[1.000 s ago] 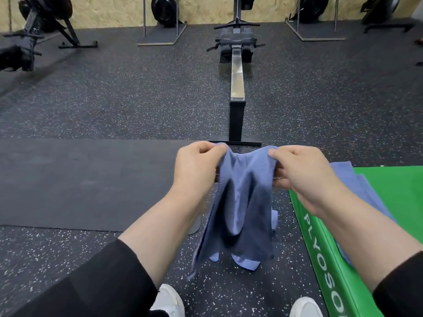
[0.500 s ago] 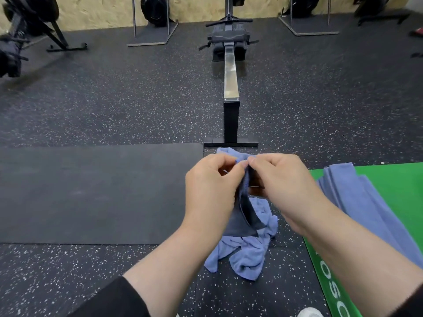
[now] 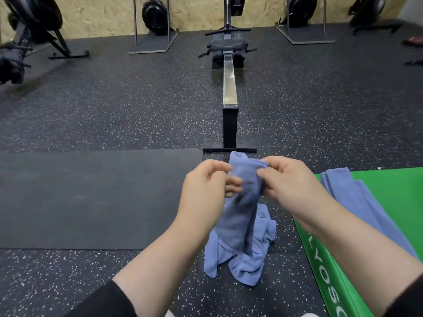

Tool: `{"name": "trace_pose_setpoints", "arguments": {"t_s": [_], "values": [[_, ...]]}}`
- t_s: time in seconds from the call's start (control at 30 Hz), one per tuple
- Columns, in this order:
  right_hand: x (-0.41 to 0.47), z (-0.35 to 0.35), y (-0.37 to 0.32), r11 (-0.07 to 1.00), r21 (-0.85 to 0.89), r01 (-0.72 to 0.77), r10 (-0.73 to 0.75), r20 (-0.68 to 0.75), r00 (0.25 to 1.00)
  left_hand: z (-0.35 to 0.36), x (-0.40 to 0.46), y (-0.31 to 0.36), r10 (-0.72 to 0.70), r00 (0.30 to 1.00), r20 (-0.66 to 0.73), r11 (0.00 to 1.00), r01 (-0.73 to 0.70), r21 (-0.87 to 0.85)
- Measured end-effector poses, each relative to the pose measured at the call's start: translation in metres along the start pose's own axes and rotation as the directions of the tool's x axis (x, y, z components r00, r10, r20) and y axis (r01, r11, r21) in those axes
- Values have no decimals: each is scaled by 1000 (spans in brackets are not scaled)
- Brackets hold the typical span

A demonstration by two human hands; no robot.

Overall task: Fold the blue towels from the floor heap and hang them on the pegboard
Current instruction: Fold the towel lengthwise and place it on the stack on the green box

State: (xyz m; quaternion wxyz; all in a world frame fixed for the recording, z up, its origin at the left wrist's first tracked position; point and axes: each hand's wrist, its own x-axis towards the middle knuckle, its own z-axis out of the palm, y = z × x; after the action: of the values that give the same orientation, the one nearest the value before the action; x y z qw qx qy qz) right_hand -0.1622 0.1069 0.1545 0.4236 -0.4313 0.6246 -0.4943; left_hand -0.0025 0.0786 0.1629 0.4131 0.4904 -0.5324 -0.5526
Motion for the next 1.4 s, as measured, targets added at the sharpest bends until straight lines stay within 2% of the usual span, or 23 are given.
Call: {"name": "trace_pose_setpoints", "arguments": {"t_s": [0.03,0.07,0.13,0.17,0.2,0.27,0.43,0.53,0.67,0.73,0.8,0.9,0.97,1.23,1.4], "values": [[0,-3,-1,996,-88,22,-21,9,1000,-6,6,-2,-2,1000,-27,999,3,38],[-1,-5,-2,984,-170,45,-42,25,999,-13,12,-4,36,999,-20,985,-32,171],[-4,-8,-6,956,-275,100,-83,70,994,-29,20,-5,132,984,117,857,-173,485],[-7,-8,-9,946,-302,118,-96,86,992,-34,21,-5,165,964,208,774,-258,579],[-8,-8,-10,939,-319,130,-105,93,990,-37,22,-6,181,941,287,715,-326,618],[-11,-7,-14,927,-341,156,-123,116,986,-43,21,-7,165,910,380,660,-389,643],[-15,-9,-21,909,-373,186,-125,183,975,-55,23,-14,50,900,433,564,-383,732],[-13,-14,-19,926,-339,168,-124,148,981,-63,22,-12,-17,871,491,617,-378,691],[-8,-20,-15,954,-262,147,-131,80,988,-66,17,-3,52,838,543,794,-364,487],[-5,-23,-14,962,-237,133,-123,60,991,-65,14,1,43,832,553,824,-342,451],[-4,-24,-12,960,-247,131,-123,50,991,-64,15,-1,19,841,541,740,-376,557],[-2,-29,-9,949,-281,144,-140,33,990,-66,22,-7,47,889,456,478,-421,771],[0,-31,-6,941,-315,121,-123,13,992,-68,24,-6,120,913,389,415,-403,816],[8,-31,0,920,-377,109,-114,8,993,-66,29,5,370,908,198,484,-370,793],[10,-32,4,908,-394,143,-143,28,989,-62,28,5,392,907,156,510,-355,783]]}}
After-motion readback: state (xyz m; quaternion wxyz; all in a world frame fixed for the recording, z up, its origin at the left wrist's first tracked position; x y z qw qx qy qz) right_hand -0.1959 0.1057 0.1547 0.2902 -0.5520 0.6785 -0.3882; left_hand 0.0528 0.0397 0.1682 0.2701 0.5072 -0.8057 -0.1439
